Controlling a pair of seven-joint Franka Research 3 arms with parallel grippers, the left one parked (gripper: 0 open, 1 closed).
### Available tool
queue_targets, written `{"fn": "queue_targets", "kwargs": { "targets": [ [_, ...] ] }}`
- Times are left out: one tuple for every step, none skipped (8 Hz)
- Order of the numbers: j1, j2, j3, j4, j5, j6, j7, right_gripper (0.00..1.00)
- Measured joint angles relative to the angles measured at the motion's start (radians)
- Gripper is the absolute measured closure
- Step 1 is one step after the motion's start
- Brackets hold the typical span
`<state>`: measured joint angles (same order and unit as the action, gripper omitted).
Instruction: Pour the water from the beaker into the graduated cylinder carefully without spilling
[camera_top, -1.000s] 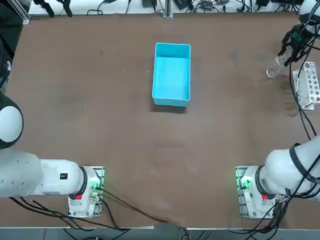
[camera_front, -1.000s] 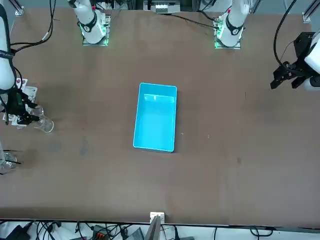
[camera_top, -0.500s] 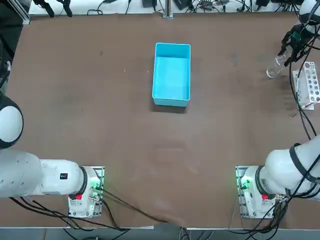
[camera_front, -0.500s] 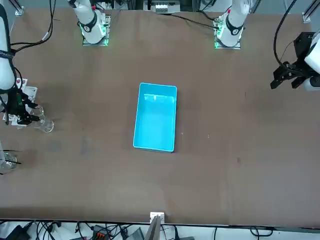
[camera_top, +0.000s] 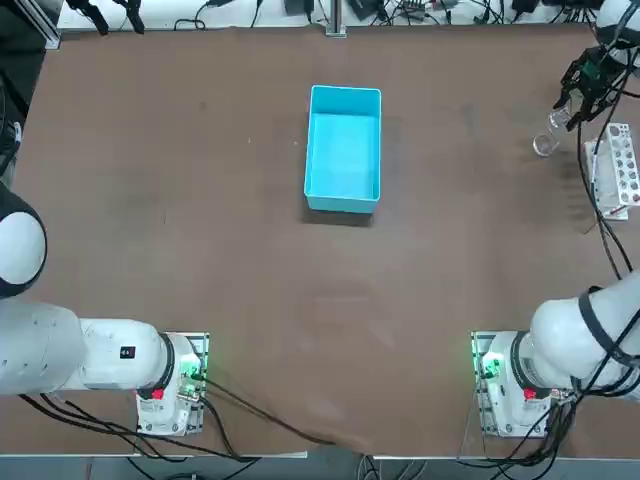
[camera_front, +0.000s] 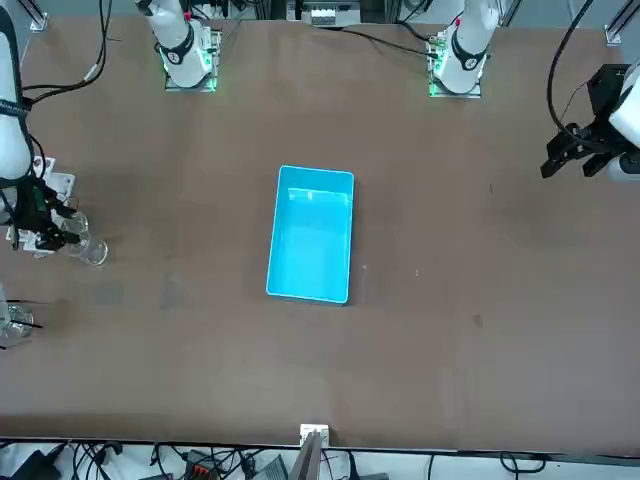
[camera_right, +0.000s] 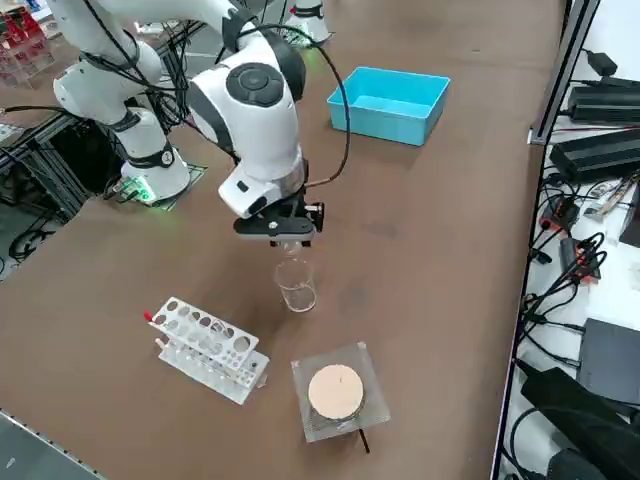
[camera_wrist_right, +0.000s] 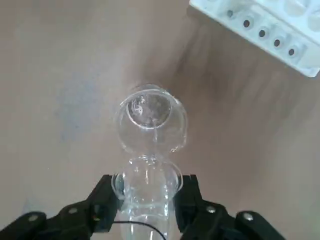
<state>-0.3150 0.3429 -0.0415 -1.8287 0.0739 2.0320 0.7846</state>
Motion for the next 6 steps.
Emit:
{"fn": "queue_targets", "kwargs": {
  "targets": [
    [0.023,-0.002,0.001,0.006,-0.037,0.000,0.010,0.39],
    [0.046,-0.007,0.002,0.011,-0.107,0.000,0.048,0.39],
    [0.075,-0.014,0.003,0.011,-0.186,0.000,0.104,0.39],
    [0.114,-0.022,0.004,0.011,-0.267,0.000,0.179,0.39],
    [0.162,-0.027,0.006,0.012,-0.361,-0.008,0.276,0.39],
    [0.218,-0.028,0.008,0.012,-0.462,-0.029,0.392,0.39]
  ]
}}
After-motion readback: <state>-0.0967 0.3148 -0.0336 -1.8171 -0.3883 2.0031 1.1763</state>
